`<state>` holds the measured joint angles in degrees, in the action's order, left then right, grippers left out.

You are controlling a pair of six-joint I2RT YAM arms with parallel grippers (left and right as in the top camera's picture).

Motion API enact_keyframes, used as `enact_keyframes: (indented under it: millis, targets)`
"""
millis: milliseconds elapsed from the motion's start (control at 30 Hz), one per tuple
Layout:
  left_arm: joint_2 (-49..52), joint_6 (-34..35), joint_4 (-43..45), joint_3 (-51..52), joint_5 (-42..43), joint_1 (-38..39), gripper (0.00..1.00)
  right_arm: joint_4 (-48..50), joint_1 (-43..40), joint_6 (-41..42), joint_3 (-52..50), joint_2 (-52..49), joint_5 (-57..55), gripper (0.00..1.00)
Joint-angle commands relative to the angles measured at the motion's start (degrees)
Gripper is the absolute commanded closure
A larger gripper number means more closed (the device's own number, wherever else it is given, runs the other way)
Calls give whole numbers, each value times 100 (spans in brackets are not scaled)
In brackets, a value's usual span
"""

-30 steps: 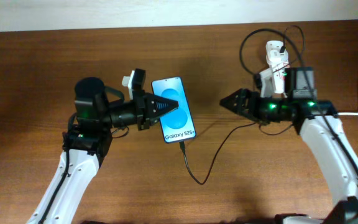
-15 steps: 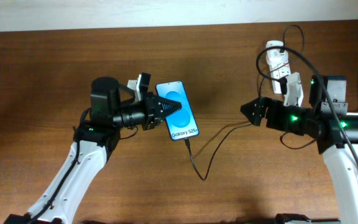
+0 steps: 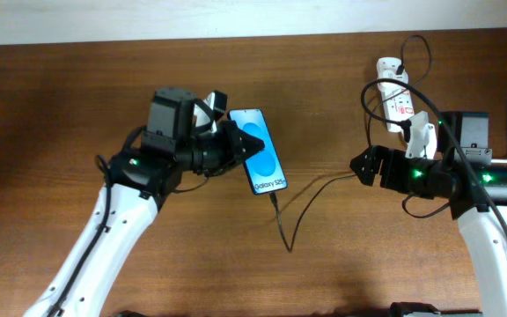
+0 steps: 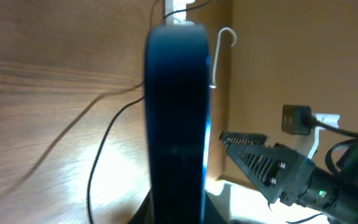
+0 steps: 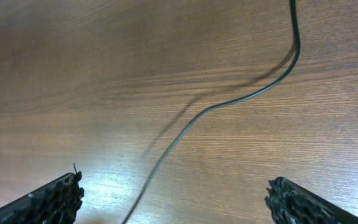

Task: Plug charger to phone and switch on socket
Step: 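Lower the blue phone with the left gripper toward the table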

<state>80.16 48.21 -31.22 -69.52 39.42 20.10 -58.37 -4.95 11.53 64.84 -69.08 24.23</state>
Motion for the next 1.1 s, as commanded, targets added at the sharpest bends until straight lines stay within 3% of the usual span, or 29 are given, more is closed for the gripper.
enact_keyframes:
  millis: [0,300,600,1067]
  targets:
    - [175,-1001,-531,-660,-153,-7,100,-11,-37,-83,107,57,-232,2]
    - [1853,-2767,-1775,-1878,20,-11,100,-85,-33,-81,105,9,-380,2]
    - [3023,-3099,-1727,-1917,20,-334,100,-90,-33,-81,96,-260,-393,2]
    - [3775,-3165,-1274,-1915,-4,-782,100,-149,-33,-59,96,-1128,-389,2]
